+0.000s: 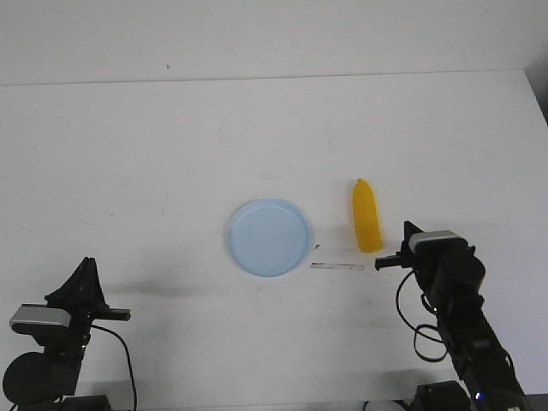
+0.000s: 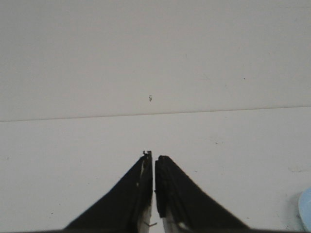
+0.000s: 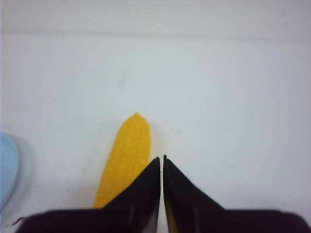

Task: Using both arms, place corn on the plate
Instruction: 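Reach the right gripper over the yellow corn cob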

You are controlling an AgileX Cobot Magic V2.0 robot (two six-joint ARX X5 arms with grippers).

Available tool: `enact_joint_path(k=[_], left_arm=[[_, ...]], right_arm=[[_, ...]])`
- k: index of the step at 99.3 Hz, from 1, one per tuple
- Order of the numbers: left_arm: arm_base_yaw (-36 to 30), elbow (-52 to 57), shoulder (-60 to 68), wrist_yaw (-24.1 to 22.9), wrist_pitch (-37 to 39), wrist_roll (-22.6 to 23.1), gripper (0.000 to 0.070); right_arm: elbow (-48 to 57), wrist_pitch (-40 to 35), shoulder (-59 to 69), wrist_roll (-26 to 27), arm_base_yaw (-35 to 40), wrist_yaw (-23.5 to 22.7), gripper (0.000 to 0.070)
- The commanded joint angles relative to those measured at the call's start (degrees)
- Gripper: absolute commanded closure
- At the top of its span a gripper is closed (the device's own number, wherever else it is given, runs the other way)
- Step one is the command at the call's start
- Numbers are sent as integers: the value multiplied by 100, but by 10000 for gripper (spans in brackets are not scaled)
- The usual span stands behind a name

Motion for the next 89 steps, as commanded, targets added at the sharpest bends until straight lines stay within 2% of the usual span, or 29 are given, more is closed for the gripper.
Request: enact_joint_path(k=[1,22,42,57,62,72,76,79,89], left_arm=[[17,35,-9,-26,55,35,698],[17,35,-9,-26,55,35,698],[17,35,-9,-26,55,35,698],[17,35,-9,-26,55,35,699],[17,35,-9,-26,55,35,698],[17,35,-9,-26,55,35,698],[17,35,-9,-26,55,35,699],[17,35,-9,-26,55,35,699],[17,35,-9,-26,55,35,699]], right_arm=[[498,-275,575,146,74,4,694],[2273,-1825,2181,625,382,13,693],[3838,-3263,3504,673,463,-11,693],[4625,-4002,4358,1451,518,-9,677],[4763,-4140,4548,1502,518,-7,592],[4846,-4231,4822,1534,520,-9,259],[4846,-4277,4913,1534,525,-9,163],[4846,-4312,4966,1534,527,7,143],[4841,-4428,5108,1543,531,22,143]])
